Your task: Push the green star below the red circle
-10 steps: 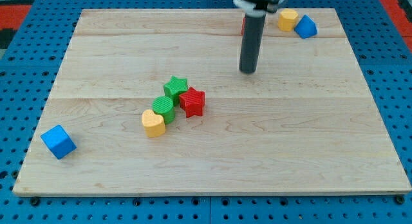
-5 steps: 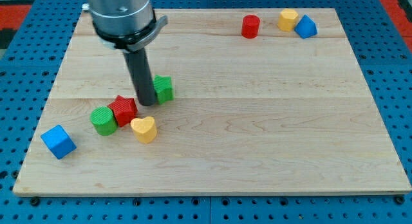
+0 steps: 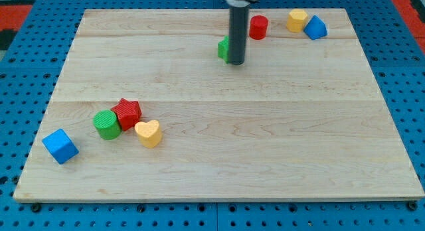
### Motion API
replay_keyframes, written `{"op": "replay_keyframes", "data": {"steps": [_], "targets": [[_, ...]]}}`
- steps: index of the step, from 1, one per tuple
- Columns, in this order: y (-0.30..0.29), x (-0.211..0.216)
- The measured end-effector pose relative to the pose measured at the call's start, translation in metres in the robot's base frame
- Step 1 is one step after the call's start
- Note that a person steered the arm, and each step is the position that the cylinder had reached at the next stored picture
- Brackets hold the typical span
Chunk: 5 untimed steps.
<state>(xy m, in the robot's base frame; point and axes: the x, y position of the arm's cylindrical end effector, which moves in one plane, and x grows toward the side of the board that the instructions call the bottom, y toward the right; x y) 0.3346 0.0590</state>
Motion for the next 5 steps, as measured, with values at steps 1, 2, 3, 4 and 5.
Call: {"op": "replay_keyframes", "data": {"steps": [1,2,3,4,5], "targets": [[-0.028,0.021],[-0.081,0.032],[-0.062,0.003],[-0.041,-0.013],[-0.005,-0.016]]}}
